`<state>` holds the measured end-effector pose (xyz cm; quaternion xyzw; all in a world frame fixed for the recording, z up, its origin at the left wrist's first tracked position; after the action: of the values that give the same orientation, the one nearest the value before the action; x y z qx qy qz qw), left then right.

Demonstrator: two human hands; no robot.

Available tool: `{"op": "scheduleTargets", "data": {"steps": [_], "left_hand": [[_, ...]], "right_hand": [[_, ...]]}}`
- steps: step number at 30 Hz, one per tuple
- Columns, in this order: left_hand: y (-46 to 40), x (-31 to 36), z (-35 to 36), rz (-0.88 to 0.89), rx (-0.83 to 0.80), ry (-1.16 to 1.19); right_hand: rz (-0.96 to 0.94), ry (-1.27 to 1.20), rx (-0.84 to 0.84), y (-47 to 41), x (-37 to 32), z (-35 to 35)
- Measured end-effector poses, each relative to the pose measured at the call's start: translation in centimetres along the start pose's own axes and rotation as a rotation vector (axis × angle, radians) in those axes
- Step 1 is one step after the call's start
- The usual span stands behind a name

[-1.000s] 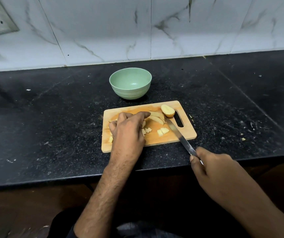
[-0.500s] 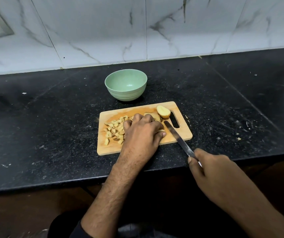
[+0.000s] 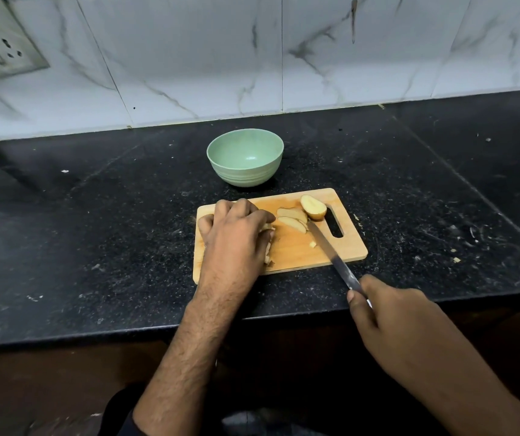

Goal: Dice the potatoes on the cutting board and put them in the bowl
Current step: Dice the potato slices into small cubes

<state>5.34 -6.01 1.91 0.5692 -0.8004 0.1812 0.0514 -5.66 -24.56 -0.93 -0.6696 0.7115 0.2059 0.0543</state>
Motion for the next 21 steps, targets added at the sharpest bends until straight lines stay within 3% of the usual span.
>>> {"op": "scheduleTargets", "data": {"steps": [7,13,21], "left_hand": [[0.4,-0.9,0.0,0.01,0.056,0.144],[2.2,-0.3,1.9,0.104,-0.13,0.108],[1.9,-3.6,0.1,-0.015,-0.012,0.148]], "right_hand": [[0.04,-0.028,-0.093,0.7,-0.6,1.2],[-0.017,-0.053,-0.142,0.2,-3.6,2.7],[-0.054,-0.1,-0.229,-1.8,-6.9,3.7]]}}
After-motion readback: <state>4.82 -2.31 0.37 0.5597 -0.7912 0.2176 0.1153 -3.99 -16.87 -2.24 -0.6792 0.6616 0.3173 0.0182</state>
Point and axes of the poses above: each hand's wrist, its own y-axis away from the middle knuckle, its own z-axis out of the palm, x = y × z, the point moved 10 cm from there along -y, towards the middle knuckle, and after that the axes turned 13 degrees about -x, right-handed, at the moved point
